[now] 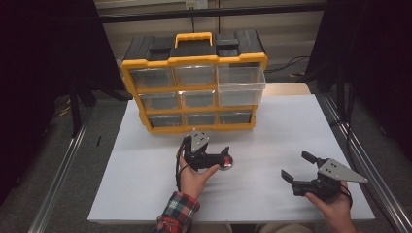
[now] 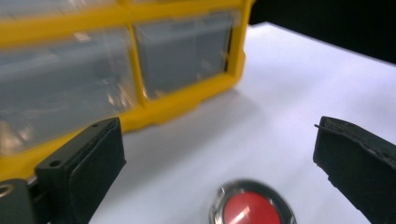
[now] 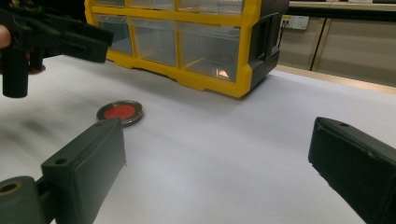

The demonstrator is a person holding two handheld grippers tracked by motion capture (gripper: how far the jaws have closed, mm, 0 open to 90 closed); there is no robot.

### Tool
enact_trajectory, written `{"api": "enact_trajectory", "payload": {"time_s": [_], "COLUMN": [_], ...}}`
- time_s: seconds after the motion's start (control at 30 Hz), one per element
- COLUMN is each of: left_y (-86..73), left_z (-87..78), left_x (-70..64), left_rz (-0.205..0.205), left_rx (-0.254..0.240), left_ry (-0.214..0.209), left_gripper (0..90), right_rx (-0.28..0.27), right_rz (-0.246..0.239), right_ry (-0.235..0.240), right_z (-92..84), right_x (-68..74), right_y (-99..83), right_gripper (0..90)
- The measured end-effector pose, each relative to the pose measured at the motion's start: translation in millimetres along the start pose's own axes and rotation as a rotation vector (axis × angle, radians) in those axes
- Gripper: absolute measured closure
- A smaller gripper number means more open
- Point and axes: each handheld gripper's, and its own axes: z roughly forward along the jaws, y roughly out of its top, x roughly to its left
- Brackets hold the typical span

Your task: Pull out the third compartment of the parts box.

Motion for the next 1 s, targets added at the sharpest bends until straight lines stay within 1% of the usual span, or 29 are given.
{"api": "enact_trajectory", "payload": {"time_s": [0.03,0.07,0.13,0.17,0.2,0.23,0.3,0.33,0.47,0.5,0.53,0.6,0.67,0.7,0.73,0.8,0.83,0.87,0.9,0.93,0.97,1.0], "left_y": [-2.0,-5.1,-8.5,-10.5,-12.0,-13.1,-15.0,-15.7,-18.9,-19.6,-20.8,-22.0,-23.9,-24.1,-24.0,-23.5,-23.8,-23.1,-22.8,-23.3,-23.2,-22.6], "left_z": [1.1,3.0,5.2,6.3,6.9,7.9,10.1,11.1,15.7,16.9,18.3,20.3,22.9,23.3,24.1,25.4,27.0,27.7,28.8,30.3,31.2,31.4], "left_x": [-0.9,-0.6,-1.3,-1.5,-1.0,-1.3,-2.0,-2.5,-3.6,-4.0,-4.5,-4.8,-3.9,-3.5,-3.2,-4.1,-5.2,-5.0,-4.9,-6.3,-6.0,-5.3], "left_rz": [0.001,0.001,0.014,0.014,0.026,0.029,0.048,0.046,0.066,0.072,0.068,0.07,0.076,0.09,0.092,0.095,0.092,0.11,0.124,0.105,0.108,0.12], "left_rx": [0.019,0.025,0.049,0.054,0.068,0.083,0.105,0.11,0.149,0.161,0.174,0.199,0.207,0.225,0.232,0.238,0.229,0.248,0.254,0.243,0.253,0.277], "left_ry": [0.006,-0.015,-0.022,-0.037,-0.047,-0.057,-0.074,-0.081,-0.112,-0.111,-0.125,-0.127,-0.151,-0.153,-0.162,-0.173,-0.181,-0.195,-0.203,-0.203,-0.213,-0.214], "left_gripper": [2.3,2.0,2.7,2.8,2.8,2.9,3.5,3.5,5.0,5.1,5.3,6.0,6.7,7.3,8.3,10.5,12.2,13.6,15.2,16.4,16.6,17.4], "right_rx": [-0.001,-0.002,-0.001,-0.002,-0.002,-0.001,-0.001,-0.001,-0.003,-0.002,-0.003,0.0,0.002,0.002,0.0,0.002,0.002,0.002,0.001,0.002,0.002,0.001], "right_rz": [0.0,0.0,0.002,0.001,0.001,0.001,0.001,0.003,0.002,0.002,0.004,0.002,0.0,0.0,0.0,0.0,-0.001,-0.001,0.002,0.0,-0.001,0.003], "right_ry": [-0.001,-0.001,0.0,-0.001,-0.001,-0.002,-0.002,0.0,0.002,0.004,0.002,0.0,0.0,0.0,-0.002,-0.001,0.0,0.0,-0.003,-0.001,-0.001,-0.002], "right_z": [-0.2,-0.2,-0.3,-0.3,0.0,0.2,0.1,0.0,0.5,0.5,0.6,0.6,0.5,0.5,0.6,0.5,0.5,0.5,0.6,0.5,0.4,0.5], "right_x": [-0.1,-0.2,0.0,0.0,0.2,0.4,0.5,0.7,0.5,0.5,0.6,0.4,0.1,0.0,0.1,0.1,0.0,-0.1,0.0,-0.1,-0.1,0.2], "right_y": [0.1,0.1,0.1,0.1,0.1,0.0,0.0,0.0,-0.1,0.0,0.0,-0.2,-0.3,-0.3,-0.3,-0.3,-0.4,-0.4,-0.4,-0.4,-0.3,-0.2], "right_gripper": [3.4,3.4,3.4,3.4,3.4,3.4,3.4,3.5,3.5,3.4,3.4,3.5,3.4,3.4,3.4,3.5,3.4,3.5,3.4,3.4,3.4,3.5]}}
